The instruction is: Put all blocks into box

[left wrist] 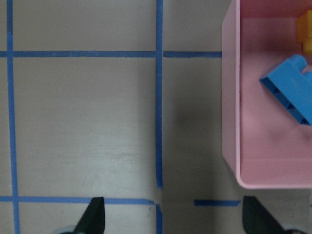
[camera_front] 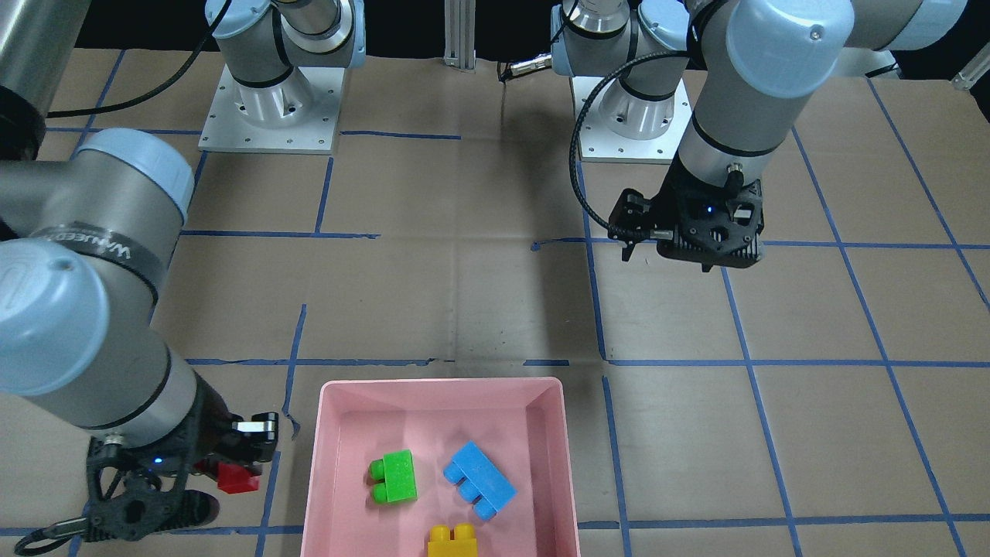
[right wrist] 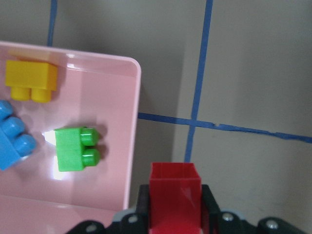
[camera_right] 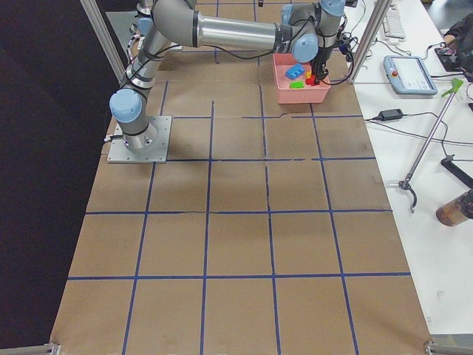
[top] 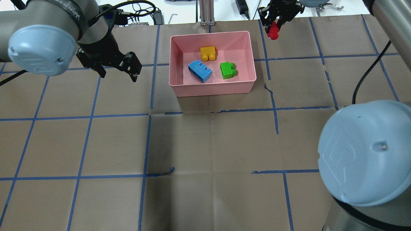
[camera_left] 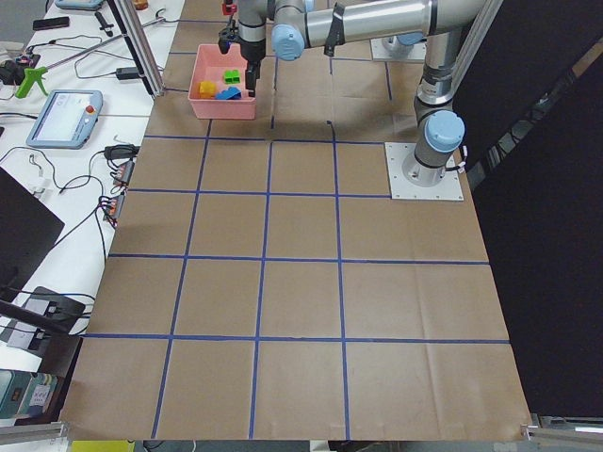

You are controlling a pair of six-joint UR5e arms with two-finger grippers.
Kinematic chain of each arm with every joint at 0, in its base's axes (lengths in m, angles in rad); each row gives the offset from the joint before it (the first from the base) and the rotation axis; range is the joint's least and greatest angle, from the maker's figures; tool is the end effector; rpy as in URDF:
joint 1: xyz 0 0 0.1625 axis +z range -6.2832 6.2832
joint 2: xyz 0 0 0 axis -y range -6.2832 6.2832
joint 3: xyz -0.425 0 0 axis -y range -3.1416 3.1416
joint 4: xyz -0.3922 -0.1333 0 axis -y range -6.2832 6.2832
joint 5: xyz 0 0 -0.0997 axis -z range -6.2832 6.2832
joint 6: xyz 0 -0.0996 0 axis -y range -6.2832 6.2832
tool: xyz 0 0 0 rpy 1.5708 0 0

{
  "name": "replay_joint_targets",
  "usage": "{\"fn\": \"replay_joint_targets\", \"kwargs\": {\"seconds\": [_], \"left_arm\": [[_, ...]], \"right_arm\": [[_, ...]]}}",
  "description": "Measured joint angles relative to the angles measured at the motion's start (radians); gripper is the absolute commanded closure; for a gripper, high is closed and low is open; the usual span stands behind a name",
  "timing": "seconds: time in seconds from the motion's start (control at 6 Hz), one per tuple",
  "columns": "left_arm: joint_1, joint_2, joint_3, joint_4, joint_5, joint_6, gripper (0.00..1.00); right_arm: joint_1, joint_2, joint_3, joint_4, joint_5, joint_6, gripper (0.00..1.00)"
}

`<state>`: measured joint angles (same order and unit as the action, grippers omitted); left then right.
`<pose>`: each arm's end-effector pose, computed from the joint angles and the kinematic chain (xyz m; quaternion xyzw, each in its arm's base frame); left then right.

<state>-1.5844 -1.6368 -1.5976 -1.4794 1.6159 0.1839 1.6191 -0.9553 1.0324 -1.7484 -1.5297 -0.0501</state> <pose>-0.1358 -0.5163 0.4506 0.0986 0.9949 0.0026 0.0224 0.1732 -0.7381 0.3903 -0.0501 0.9973 -0.0502 0.0205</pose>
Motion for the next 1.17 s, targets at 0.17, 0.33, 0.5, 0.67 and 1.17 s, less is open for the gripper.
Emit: {"fn": "replay_joint_targets", "kwargs": {"seconds": [0.17, 0.33, 0.5, 0.67, 1.17], "left_arm": [[-0.004, 0.069, -0.009, -0.060, -0.036, 0.021, 0.01], [-0.004, 0.125, -0.001, -0.105, -0.095, 0.030, 0.01], [0.002, 0.158, 0.011, -0.177, -0.110, 0.033, 0.01], [0.007, 0.164, 0.018, -0.249, -0.073, 0.031, 0.01], [0.023, 0.150, 0.017, -0.214, 0.010, 0.030, 0.00]], "right_arm": [[0.049, 0.032, -0.032, -0.002, 0.001, 0.143, 0.64], [0.092, 0.069, -0.047, -0.008, 0.002, 0.255, 0.30], [0.134, 0.114, -0.050, -0.037, 0.007, 0.338, 0.01], [0.167, 0.158, -0.049, -0.091, 0.013, 0.381, 0.00], [0.183, 0.185, -0.047, -0.136, 0.007, 0.388, 0.00]]}}
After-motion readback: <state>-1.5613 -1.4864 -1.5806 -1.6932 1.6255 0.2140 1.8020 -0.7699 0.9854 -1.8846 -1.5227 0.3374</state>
